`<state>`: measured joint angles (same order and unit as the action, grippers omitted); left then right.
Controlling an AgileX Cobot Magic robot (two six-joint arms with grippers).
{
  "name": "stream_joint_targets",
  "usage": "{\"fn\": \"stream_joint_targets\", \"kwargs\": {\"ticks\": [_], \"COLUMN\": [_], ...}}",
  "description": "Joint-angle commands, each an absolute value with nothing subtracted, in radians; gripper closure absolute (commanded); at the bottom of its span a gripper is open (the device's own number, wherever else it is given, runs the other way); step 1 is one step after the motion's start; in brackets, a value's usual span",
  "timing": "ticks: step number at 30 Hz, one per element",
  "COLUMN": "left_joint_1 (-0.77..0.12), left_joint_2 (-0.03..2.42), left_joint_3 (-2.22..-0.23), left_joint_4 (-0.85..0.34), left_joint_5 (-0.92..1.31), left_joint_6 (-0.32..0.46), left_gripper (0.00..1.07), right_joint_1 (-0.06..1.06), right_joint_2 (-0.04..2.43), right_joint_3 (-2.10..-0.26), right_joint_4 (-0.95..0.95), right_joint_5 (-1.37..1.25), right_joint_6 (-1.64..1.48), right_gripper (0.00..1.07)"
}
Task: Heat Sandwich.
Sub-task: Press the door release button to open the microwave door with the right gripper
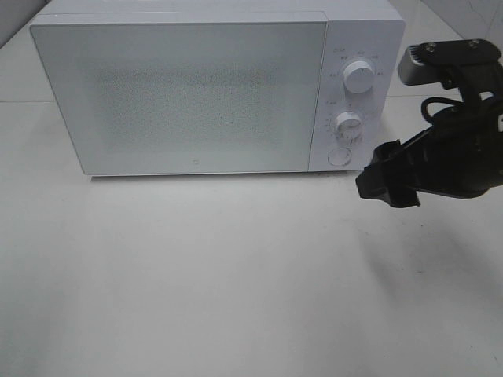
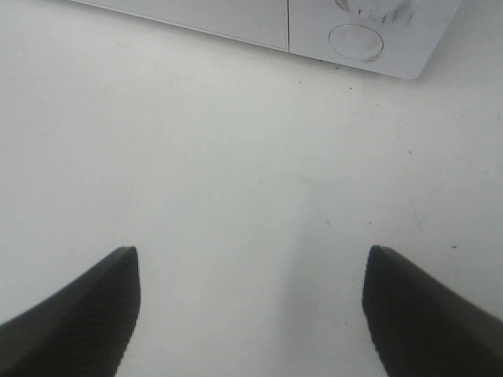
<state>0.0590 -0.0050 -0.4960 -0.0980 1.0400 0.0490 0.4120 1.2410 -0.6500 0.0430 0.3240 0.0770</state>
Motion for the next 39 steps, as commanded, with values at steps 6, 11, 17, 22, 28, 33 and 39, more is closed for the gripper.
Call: {"fn": "stream_joint_targets", "kwargs": {"ticks": [6, 11, 17, 22, 28, 33, 39], "left_joint_1": [0.051, 0.051, 0.051, 0.051, 0.051, 0.051, 0.051], "left_joint_2": [-0.031, -0.031, -0.031, -0.031, -0.031, -0.031, -0.031], "left_joint_3": [-0.494, -0.494, -0.494, -0.494, -0.494, -0.494, -0.494], "left_joint_4": [-0.098, -0.098, -0.098, -0.098, -0.098, -0.098, -0.098], "left_joint_5": [1.036, 1.036, 1.036, 1.036, 1.036, 1.036, 1.036], "left_joint_6": [0.042, 0.042, 0.042, 0.042, 0.042, 0.042, 0.042], "left_gripper": [0.09, 0.09, 0.09, 0.09, 0.09, 0.09, 0.09], "right_joint_1": [0.406, 0.406, 0.406, 0.406, 0.406, 0.369, 0.261], "right_joint_2": [1.040, 0.923, 0.788, 0.644, 0.515, 0.439, 0.351], "right_joint_3": [-0.653, -0.653, -0.653, -0.652, -0.652, -0.651, -0.650], "right_joint_4": [-0.047, -0.055, -0.099, -0.101, -0.101, -0.094, -0.094], "right_joint_5": [0.523, 0.642, 0.778, 0.886, 0.987, 1.041, 1.069], "right_joint_6": [0.123, 0.111, 0.111, 0.111, 0.118, 0.137, 0.093], "right_gripper": [0.31, 0.31, 0.31, 0.31, 0.31, 0.31, 0.31]}}
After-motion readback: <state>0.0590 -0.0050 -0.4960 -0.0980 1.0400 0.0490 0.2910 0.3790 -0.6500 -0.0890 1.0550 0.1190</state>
